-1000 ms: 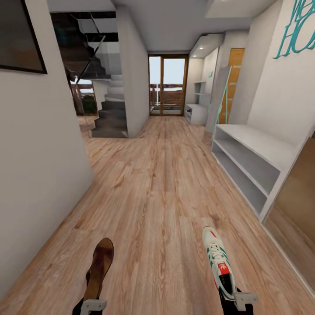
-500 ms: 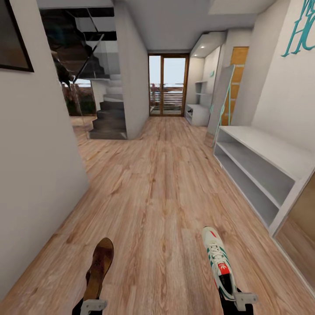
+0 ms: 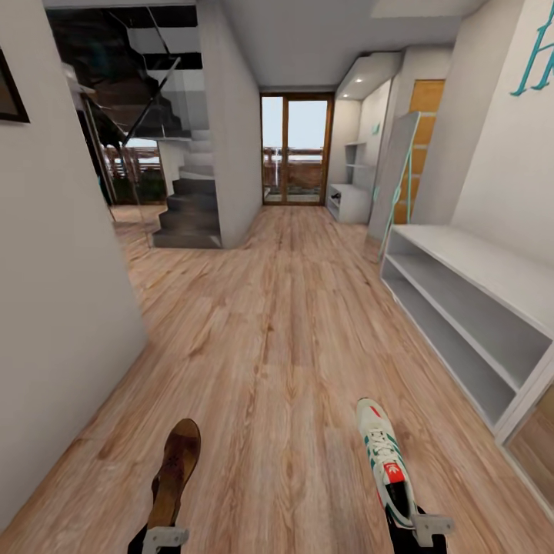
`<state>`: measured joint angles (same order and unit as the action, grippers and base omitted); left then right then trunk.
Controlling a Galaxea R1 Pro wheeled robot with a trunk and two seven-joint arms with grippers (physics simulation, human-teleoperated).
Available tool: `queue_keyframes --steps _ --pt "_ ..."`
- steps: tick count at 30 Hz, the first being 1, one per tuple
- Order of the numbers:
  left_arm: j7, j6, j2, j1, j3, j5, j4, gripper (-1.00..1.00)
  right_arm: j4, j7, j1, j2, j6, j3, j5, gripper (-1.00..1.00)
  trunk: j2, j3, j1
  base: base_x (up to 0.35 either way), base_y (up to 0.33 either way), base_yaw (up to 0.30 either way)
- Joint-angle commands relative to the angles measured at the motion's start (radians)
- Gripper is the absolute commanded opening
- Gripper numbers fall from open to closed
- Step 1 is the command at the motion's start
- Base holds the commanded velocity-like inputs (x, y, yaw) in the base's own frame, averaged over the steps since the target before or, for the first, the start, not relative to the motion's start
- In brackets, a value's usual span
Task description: Pick up the two gym shoes and the two sandals from the corridor floor and place them onto the hallstand (shoe rack) in the corridor, making sure they are on the rack and not on the floor. Arrange them so the two gym shoes are next to each other and the two sandals are next to each other.
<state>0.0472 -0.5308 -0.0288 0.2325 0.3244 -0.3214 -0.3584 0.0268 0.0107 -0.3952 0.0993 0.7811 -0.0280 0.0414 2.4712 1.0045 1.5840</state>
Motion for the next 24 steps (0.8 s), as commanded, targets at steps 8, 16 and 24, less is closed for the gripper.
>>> queue_keyframes --steps 8,16,24 --pt "0.003 -0.003 -0.001 0.001 0.008 -0.010 -0.001 -1.00 -0.001 0.001 -0.001 0.000 0.003 -0.003 0.005 -1.00 0.000 0.001 0.000 0.340 0.000 0.000" --pt "0.003 -0.003 -0.002 0.001 0.008 -0.010 0.000 -1.00 0.000 0.000 -0.001 0.000 0.003 -0.003 0.005 -1.00 0.000 0.001 0.000 0.340 0.000 0.000" --pt "0.003 -0.003 -0.002 0.001 0.008 -0.010 0.000 -1.00 0.001 0.000 -0.001 0.000 0.004 -0.003 0.005 -1.00 0.000 0.001 0.000 0.340 0.000 0.000"
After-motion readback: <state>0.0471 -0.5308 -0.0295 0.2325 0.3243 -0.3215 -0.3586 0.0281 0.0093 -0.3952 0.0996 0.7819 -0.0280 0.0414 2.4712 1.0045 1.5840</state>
